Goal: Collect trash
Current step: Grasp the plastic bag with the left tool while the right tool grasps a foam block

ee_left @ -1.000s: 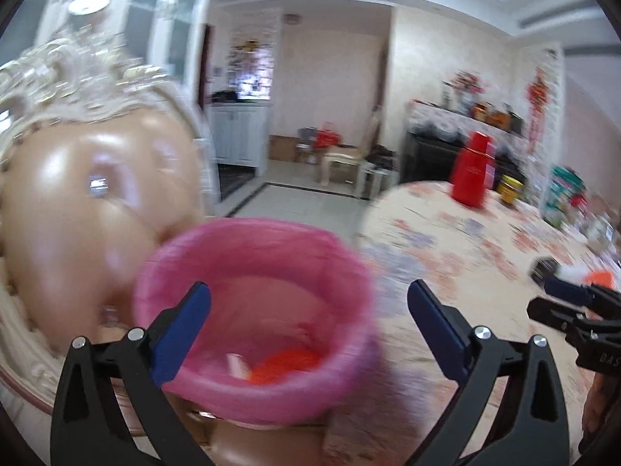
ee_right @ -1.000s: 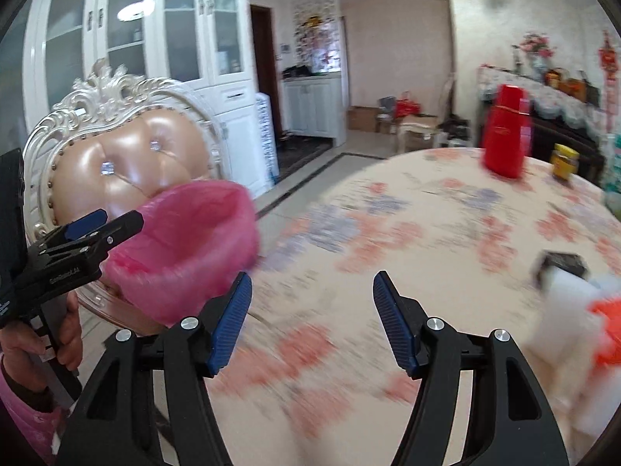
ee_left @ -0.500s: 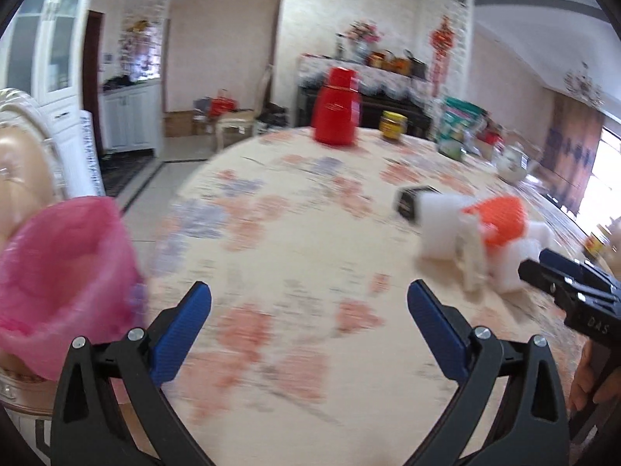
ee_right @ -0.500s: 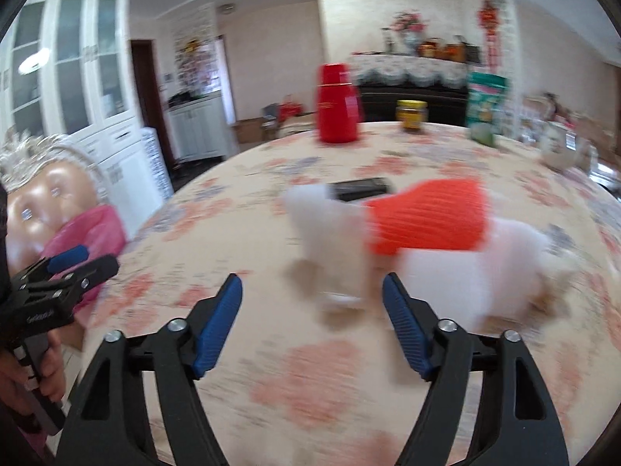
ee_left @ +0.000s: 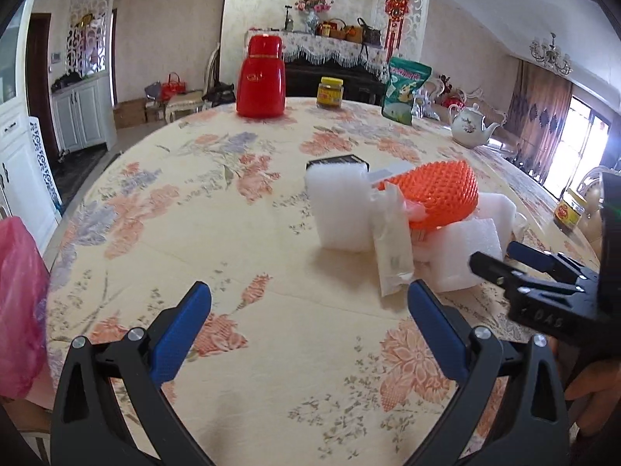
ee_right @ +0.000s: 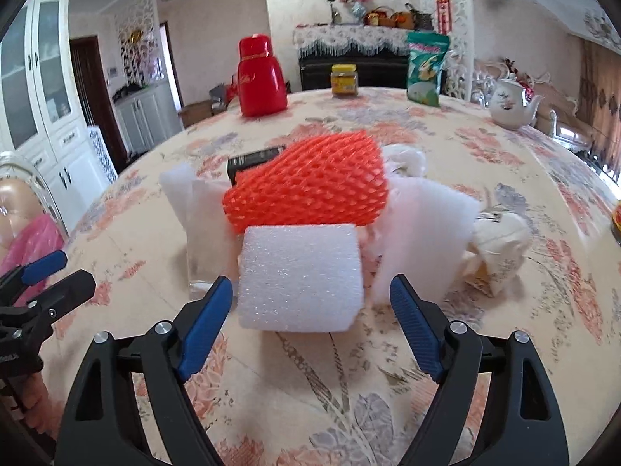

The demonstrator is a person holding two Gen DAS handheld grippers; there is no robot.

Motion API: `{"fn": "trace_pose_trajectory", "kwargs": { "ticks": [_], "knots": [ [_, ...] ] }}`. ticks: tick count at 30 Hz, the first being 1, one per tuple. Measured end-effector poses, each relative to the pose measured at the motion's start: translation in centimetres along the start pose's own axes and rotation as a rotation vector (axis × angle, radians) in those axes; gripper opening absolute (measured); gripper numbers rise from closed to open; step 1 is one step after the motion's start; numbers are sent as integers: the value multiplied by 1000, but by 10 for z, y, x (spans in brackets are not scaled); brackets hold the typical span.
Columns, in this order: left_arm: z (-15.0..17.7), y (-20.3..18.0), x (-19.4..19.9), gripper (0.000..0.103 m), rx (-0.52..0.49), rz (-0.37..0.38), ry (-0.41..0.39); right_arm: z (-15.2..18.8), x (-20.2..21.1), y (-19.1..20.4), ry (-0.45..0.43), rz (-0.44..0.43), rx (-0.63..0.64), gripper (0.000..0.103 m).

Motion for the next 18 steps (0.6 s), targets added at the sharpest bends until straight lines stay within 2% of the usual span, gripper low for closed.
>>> {"fn": "trace_pose_trajectory", "kwargs": {
  "ticks": [5,6,9,15,17,18],
  "knots": [
    [0,-4,-11,98,-14,-2,28,4,-10,-5,37,-6,-25,77],
    [0,-7,-14,98,-14,3,33,6,-9,-6,33,-19,-38,64],
    [-4,-14,-21,98,-11,15,44,6,1,-13,-8,-50,-64,62],
    [-15,-39,-47,96,-4,40,63,-1,25,-31,-107,-46,-117,62],
    [-18,-48,-57,84,-14,38,73,-3,29,-38,-121,-49,-140,62],
    [-21,-53,-63,81,-20,36,82,-4,31,-42,-127,-47,-148,62]
  ]
}}
Point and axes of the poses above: each gripper's, at about its wrist camera, not at the fingertips, and x roughly against the way its jaws point, y to its left, z to its underside, the point moved 2 cm from there along -x, roughly the way its jaws point, and after that the axes turned 1 degree about -x, right-handed, at the moved point
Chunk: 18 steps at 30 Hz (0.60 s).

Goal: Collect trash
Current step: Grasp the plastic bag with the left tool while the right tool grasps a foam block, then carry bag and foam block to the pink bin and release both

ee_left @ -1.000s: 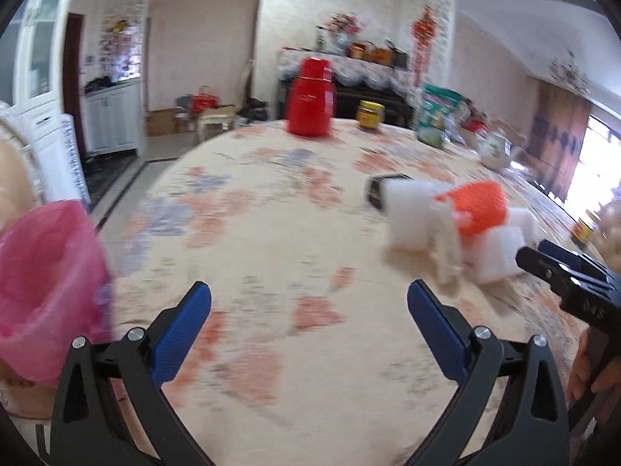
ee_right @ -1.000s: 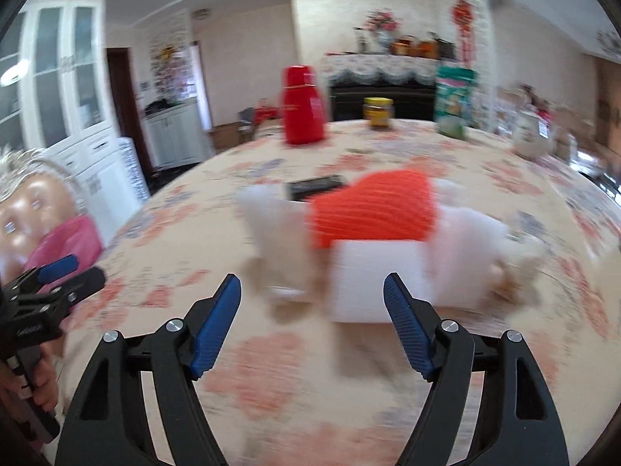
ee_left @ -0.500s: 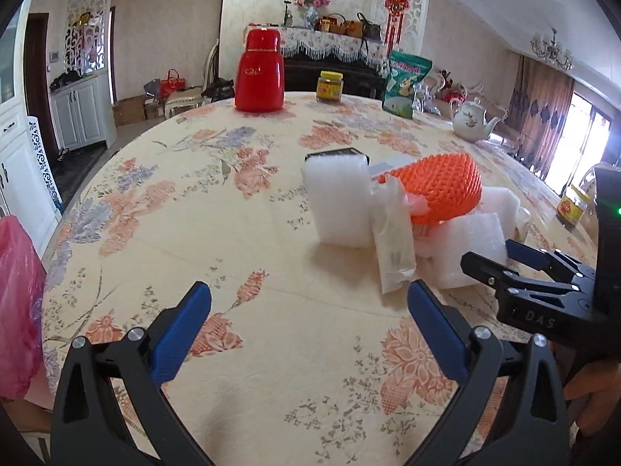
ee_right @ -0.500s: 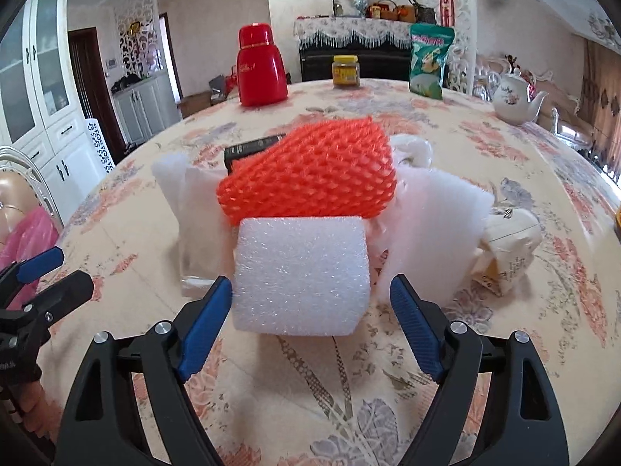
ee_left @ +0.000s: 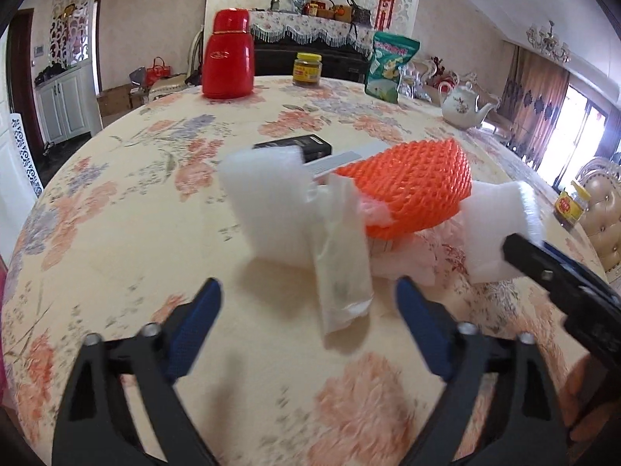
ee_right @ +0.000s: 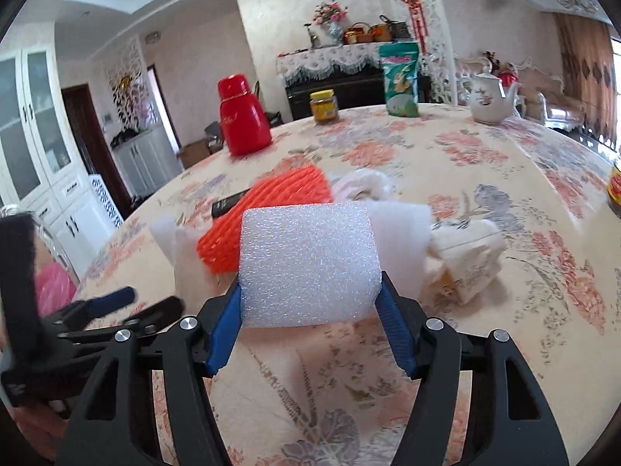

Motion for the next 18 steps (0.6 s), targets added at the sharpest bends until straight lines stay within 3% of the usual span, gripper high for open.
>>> {"fn": "trace_pose_trajectory", "kwargs": {
  "ticks": [2,6,7,8,12,18],
  "knots": [
    [-4,-6,-10,72,-1,-3,14,-2,5,-4,-15,5,-14,62],
    [-6,-12,-28,65,8,-12,57,-5,12,-9,-35,7,-24,62],
    [-6,-13,-30,53,11,2,70,-5,13,-9,-36,7,-25,62],
    [-5,-14,-32,33,15,25,83,-5,13,-10,-36,6,-26,62],
    [-2,-19,-15,24,-14,43,40,-4,15,-9,-38,11,-16,62],
    [8,-16,15,23,-9,57,-26,-3,15,-5,-37,4,7,62]
  ]
}}
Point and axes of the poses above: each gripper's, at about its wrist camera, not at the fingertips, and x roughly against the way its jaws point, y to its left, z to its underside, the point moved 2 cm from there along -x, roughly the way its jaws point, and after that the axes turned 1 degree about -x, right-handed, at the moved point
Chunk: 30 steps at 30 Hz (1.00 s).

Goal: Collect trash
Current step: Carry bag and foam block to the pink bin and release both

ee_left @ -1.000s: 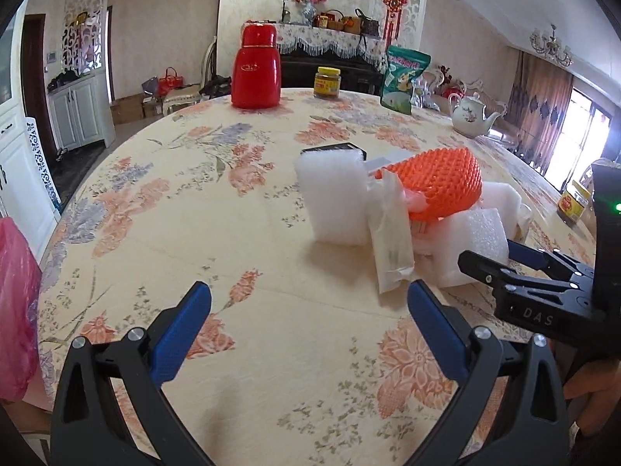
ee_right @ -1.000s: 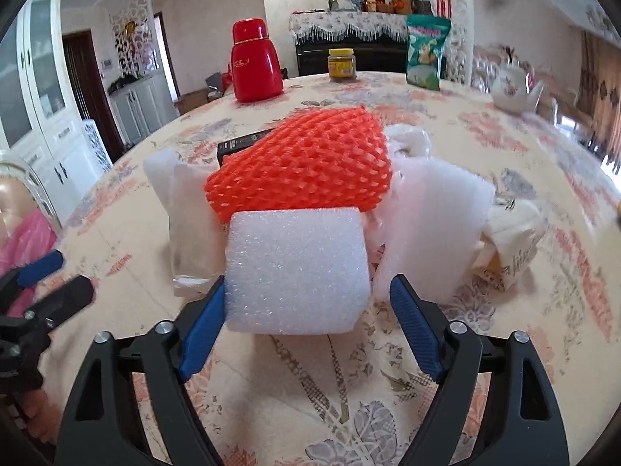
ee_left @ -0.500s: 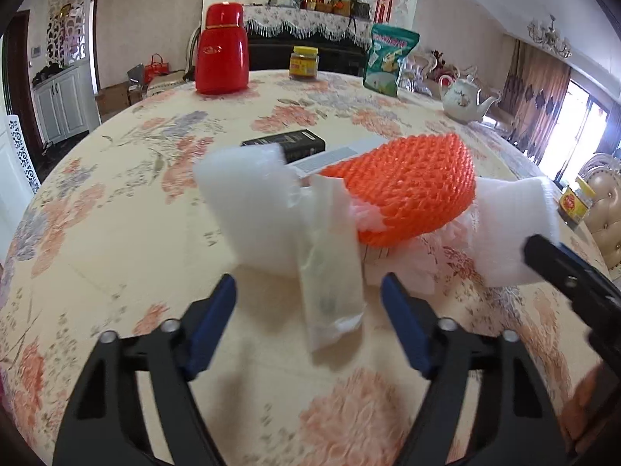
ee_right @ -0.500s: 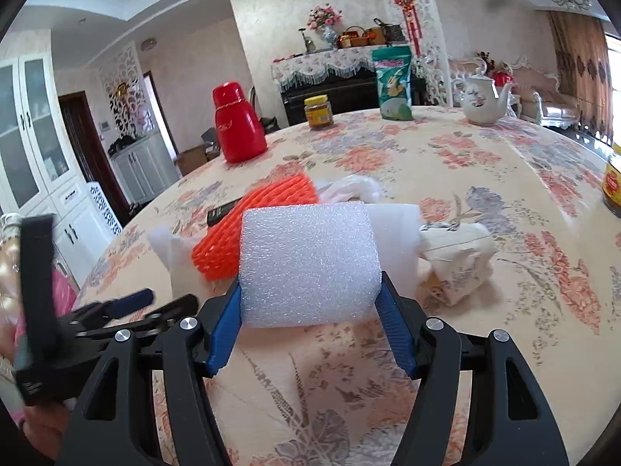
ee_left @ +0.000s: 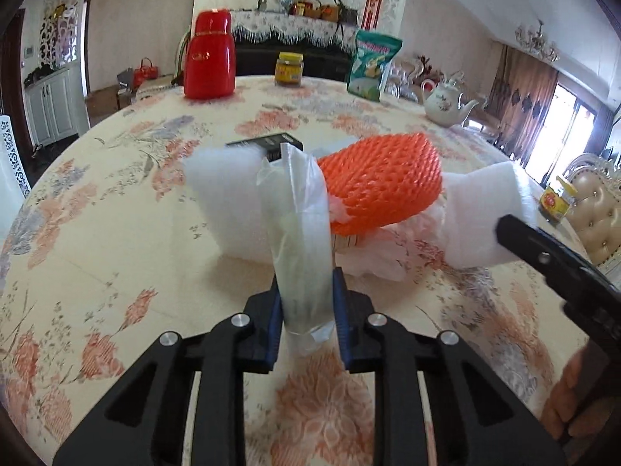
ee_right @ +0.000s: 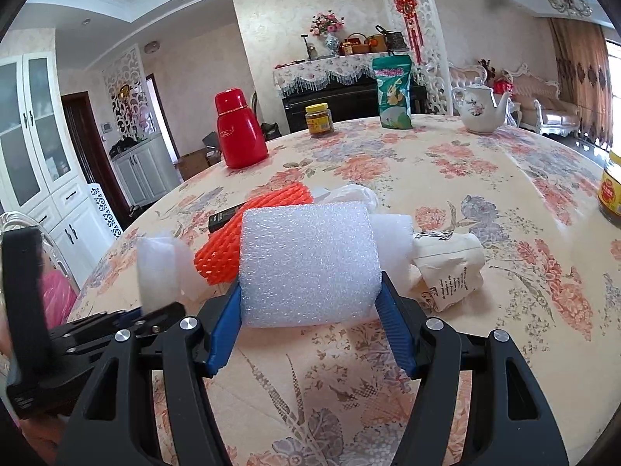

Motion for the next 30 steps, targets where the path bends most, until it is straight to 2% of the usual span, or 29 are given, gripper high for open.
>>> {"fn": "trace_pose_trajectory", "kwargs": {
  "ticks": [4,11,20,30],
  "knots": [
    [7,2,21,23,-32,-25,-52,2,0,8,-2,-16,30,62],
    [19,15,43,23,-47,-33,-65,7,1,22,5,-73,59,62],
    [33,39,69,23,-43,-71,-84,20,5,71,31,-134,170,62],
    [40,90,115,23,29,-101,-141,30,13,129,44,-170,287,62]
  ]
}}
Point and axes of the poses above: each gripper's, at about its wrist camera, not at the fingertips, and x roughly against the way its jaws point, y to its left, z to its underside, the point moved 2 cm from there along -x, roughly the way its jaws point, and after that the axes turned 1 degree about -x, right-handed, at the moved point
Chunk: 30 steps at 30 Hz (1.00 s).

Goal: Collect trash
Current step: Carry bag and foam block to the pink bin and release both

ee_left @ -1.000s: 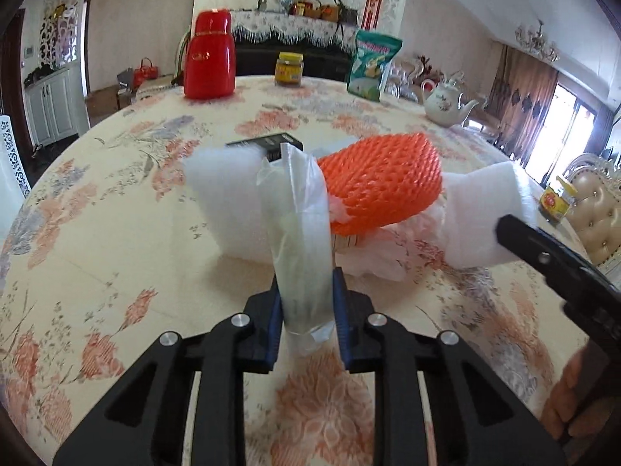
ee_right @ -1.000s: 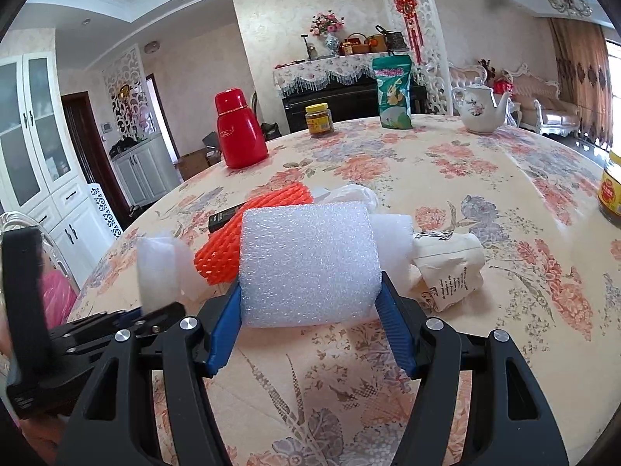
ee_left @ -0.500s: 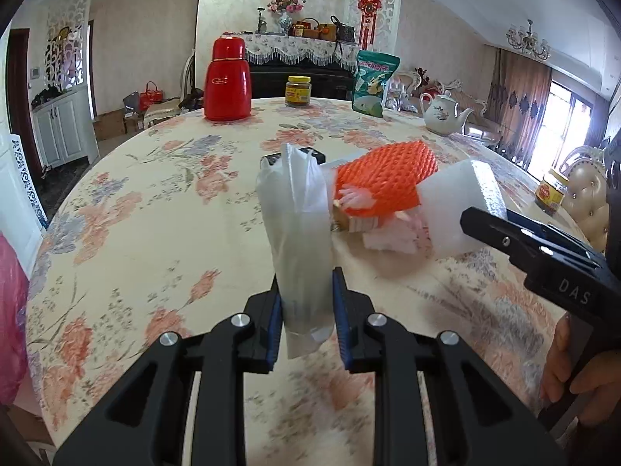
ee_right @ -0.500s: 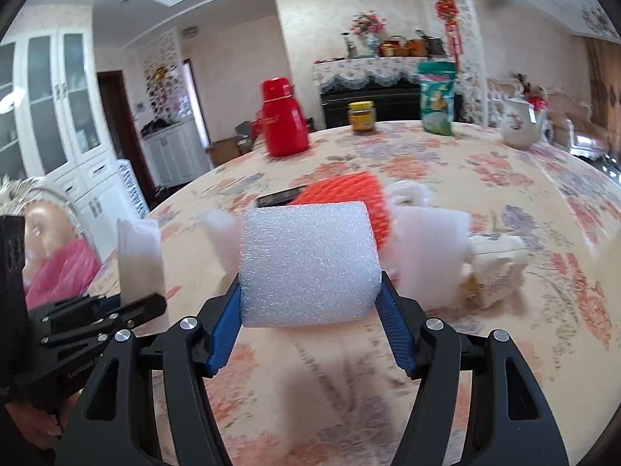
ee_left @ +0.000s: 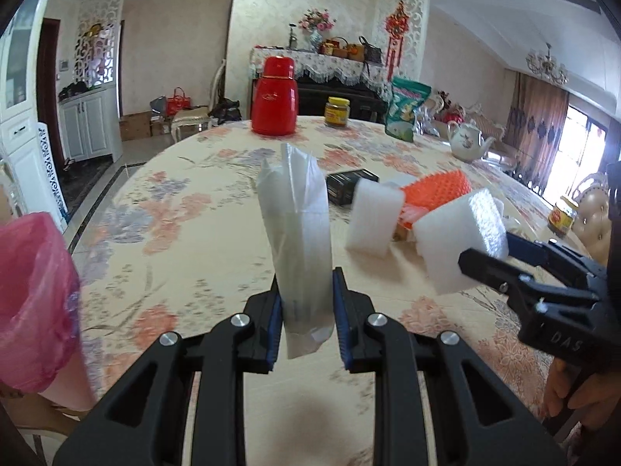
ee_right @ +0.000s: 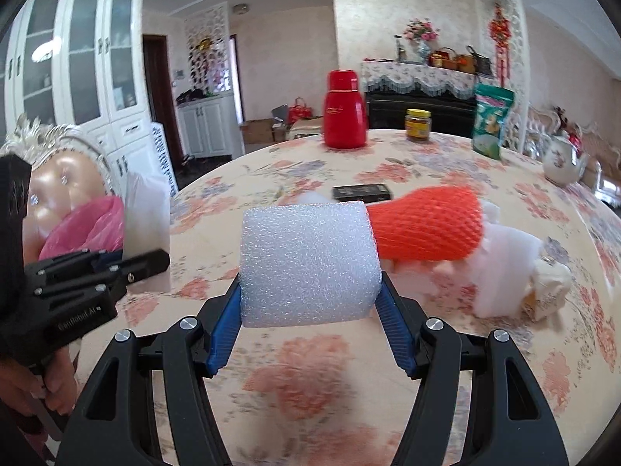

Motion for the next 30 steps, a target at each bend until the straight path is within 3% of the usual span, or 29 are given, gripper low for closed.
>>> {"fn": "trace_pose_trajectory", "kwargs": {
  "ticks": [8,20,30],
  "knots": [
    [6,63,38,23,58,-87,-36,-15,-12,68,-2,-91,94,62],
    [17,209,104,24,168,-318,-72,-40,-59,210,34,-368,219,62],
    [32,316,111,24,246,-434,-21,-63,-112,301,61,-493,319,62]
  ]
}}
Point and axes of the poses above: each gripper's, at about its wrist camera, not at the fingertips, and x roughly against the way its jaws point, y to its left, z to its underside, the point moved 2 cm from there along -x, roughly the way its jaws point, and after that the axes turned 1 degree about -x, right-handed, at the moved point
